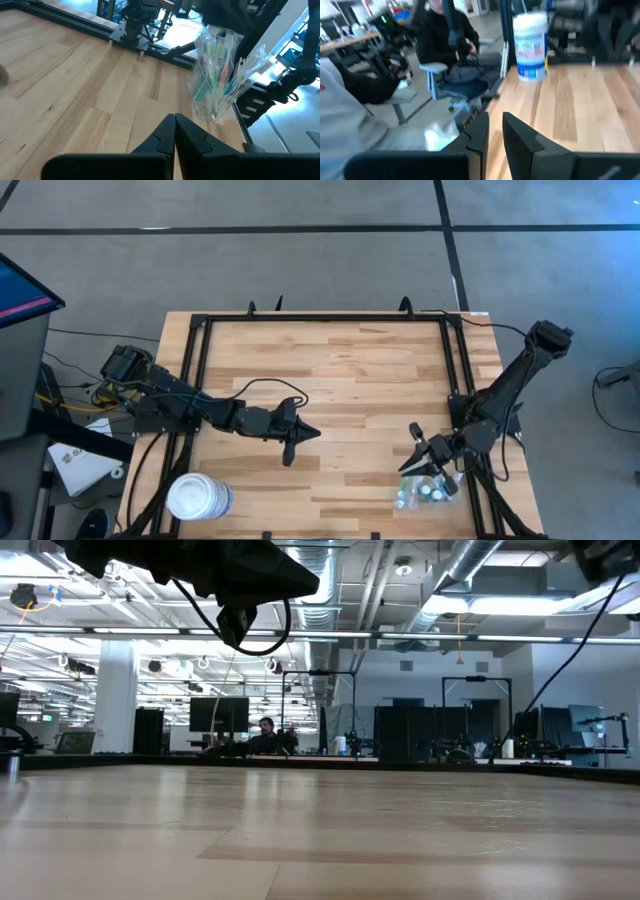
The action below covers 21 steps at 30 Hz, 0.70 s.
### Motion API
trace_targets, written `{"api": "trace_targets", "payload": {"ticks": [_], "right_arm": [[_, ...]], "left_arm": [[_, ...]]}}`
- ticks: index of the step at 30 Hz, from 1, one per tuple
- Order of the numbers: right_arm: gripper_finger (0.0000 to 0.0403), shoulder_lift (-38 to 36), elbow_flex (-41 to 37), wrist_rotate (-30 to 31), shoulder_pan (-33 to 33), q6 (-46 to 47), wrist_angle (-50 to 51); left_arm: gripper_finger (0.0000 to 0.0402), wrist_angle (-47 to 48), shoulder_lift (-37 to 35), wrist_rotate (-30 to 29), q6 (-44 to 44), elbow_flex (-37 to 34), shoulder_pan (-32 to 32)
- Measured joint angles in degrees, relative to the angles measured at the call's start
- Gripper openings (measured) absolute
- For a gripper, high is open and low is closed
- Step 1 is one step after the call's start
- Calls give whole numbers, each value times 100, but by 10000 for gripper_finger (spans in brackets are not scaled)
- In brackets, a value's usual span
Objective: Pick & Place toothbrushing station
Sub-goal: Return to Home Position
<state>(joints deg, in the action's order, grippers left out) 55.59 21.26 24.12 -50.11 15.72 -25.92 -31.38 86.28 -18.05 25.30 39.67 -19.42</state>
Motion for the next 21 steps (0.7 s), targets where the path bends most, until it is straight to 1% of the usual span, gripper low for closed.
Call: {"api": "trace_targets", "payload": {"ticks": [7,12,17,21], "right_arm": [[46,-348,203,-4,-98,-502,218],[46,-545,205,14,-77,-564,514],[46,-579,203,354,-72,-571,726],[46,-677,203,974,-72,-628,850]], "left_arm": [[2,0,0,1,0,-1,0],[2,0,0,1,0,-1,-2],[2,0,0,1,0,-1,0],[2,0,0,3,0,-1,-2]]}}
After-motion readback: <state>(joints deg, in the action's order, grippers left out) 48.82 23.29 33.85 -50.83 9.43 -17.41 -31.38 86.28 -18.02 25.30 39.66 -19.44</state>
